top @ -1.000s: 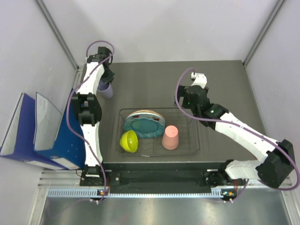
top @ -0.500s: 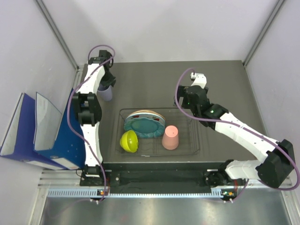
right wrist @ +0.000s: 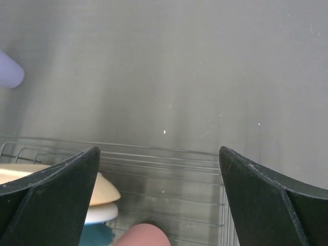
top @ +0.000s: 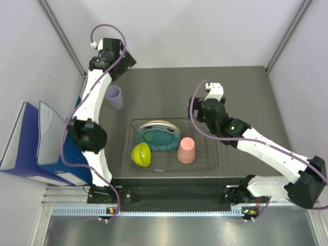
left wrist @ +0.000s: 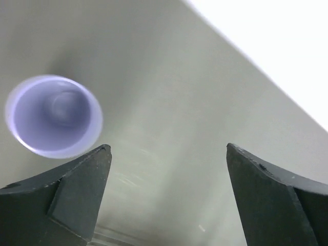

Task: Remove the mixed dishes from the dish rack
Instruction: Place the cup at the center of the board, then pick up the cup from the dish rack, then place the cup at the center of the board, then pick up the cup from the dish rack.

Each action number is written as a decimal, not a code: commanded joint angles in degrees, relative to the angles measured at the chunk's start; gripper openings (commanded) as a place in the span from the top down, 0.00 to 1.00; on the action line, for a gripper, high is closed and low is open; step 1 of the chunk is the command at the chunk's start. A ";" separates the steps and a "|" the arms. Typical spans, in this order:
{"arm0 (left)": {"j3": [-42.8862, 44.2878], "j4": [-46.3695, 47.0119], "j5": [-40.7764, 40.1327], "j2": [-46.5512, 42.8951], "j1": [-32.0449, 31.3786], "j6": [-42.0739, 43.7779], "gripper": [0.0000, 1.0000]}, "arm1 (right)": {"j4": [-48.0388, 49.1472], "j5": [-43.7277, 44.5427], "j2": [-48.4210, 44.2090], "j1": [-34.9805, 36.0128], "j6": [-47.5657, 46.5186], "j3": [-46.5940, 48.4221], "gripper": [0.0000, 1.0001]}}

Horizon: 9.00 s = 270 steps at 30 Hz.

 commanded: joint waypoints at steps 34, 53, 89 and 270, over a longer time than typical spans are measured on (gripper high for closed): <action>-53.71 31.92 -16.02 -45.57 -32.83 10.35 0.01 | 0.74 9.44 -4.45 25.91 6.58 -12.93 0.45; -49.23 33.94 -15.50 -46.18 -32.75 10.88 0.01 | -2.53 28.16 -19.66 30.14 -12.92 12.12 1.00; -65.84 92.21 43.04 -40.29 -18.33 -26.04 0.35 | 74.47 -51.11 -4.11 -24.89 41.65 -15.04 1.00; -55.11 84.11 48.13 -36.34 -20.88 -17.06 0.15 | 55.39 -46.71 -14.23 -20.49 28.72 -13.28 1.00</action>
